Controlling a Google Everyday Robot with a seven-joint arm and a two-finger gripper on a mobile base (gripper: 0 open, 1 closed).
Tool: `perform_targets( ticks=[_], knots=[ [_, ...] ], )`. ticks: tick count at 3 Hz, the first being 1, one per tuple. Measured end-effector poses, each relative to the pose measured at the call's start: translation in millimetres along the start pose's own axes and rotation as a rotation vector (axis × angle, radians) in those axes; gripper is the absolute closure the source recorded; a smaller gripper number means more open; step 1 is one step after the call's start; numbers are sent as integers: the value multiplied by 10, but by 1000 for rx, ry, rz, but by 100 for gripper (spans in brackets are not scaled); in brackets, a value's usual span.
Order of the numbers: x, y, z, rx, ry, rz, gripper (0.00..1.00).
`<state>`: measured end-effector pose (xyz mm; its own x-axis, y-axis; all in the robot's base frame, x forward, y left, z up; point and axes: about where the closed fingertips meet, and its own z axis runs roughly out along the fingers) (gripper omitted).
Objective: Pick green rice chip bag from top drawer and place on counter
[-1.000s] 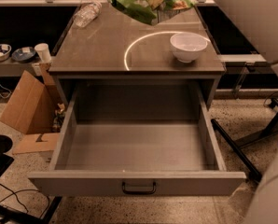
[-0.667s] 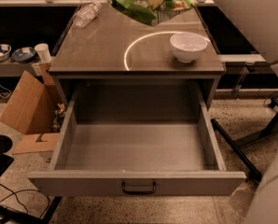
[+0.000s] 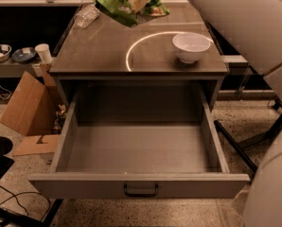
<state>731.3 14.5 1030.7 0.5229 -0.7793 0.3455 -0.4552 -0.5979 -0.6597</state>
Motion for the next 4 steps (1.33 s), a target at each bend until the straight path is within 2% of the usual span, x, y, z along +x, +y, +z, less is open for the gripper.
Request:
perform_targets(
  ticks=[1, 2, 3, 4],
  knots=[
    [-169, -318, 425, 147, -75, -6, 100],
    [-289, -530, 833, 226, -118, -27, 100],
    [-386, -508, 1314, 193, -137, -53, 100],
    [-414, -179, 1860, 57, -125, -45, 100]
  ],
)
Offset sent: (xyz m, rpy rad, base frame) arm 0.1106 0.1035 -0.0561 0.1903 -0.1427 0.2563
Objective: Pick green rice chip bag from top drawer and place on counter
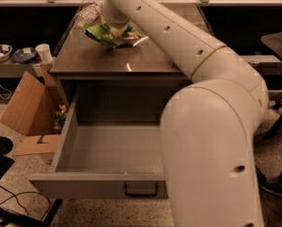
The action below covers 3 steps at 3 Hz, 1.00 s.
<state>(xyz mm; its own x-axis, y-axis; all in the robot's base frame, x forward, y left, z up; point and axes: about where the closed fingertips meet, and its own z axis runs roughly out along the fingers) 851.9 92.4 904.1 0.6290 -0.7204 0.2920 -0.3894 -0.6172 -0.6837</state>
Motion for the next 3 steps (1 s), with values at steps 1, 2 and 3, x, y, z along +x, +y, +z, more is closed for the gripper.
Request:
perform_targets(
  ticks=[1, 2, 3],
  knots=[
    [41, 323, 246, -106, 2, 36, 100],
    [45, 367, 265, -119, 2, 38, 82],
    [44, 367, 266, -119, 2, 38, 52]
  ],
)
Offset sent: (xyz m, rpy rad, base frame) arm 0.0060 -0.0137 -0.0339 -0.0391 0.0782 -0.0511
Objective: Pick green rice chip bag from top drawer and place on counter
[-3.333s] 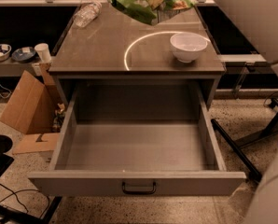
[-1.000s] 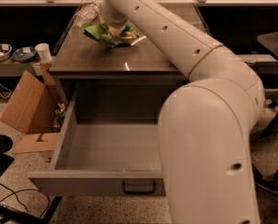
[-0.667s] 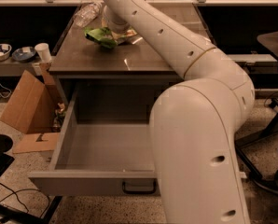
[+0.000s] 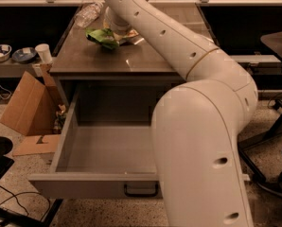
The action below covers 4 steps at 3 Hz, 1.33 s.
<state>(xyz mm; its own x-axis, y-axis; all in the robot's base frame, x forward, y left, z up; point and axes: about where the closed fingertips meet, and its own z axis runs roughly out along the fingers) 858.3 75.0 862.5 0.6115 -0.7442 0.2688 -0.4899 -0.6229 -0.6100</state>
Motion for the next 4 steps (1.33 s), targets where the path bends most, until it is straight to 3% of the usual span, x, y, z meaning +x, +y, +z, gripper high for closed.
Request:
perform_targets(
  ticks=[2, 3, 4],
  knots=[
    [33, -3, -72, 29, 7, 22, 5],
    [288, -100, -664, 155, 89, 81, 0],
    [454, -341, -1768, 369, 232, 96, 0]
  ],
)
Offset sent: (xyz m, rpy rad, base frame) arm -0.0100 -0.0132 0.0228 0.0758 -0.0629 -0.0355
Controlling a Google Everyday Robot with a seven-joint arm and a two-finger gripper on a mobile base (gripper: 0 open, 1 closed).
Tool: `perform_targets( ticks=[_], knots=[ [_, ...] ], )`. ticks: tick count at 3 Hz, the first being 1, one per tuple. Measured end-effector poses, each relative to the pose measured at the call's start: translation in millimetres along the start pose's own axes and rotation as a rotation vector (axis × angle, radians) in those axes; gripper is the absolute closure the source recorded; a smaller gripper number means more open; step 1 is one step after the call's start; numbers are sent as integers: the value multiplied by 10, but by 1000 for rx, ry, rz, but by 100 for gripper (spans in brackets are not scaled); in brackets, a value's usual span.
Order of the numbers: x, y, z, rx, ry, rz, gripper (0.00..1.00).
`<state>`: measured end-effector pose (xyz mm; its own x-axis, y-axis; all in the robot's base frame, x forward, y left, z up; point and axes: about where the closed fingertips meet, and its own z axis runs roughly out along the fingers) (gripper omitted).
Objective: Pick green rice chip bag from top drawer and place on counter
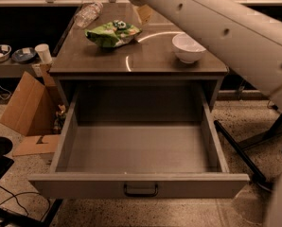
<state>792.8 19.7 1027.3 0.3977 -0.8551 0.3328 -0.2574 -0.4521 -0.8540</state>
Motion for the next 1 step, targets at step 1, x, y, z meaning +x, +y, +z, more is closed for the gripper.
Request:
perform_targets(
  ticks=[1],
  knots=[
    [78, -346, -805, 156, 94, -39, 0]
  ],
)
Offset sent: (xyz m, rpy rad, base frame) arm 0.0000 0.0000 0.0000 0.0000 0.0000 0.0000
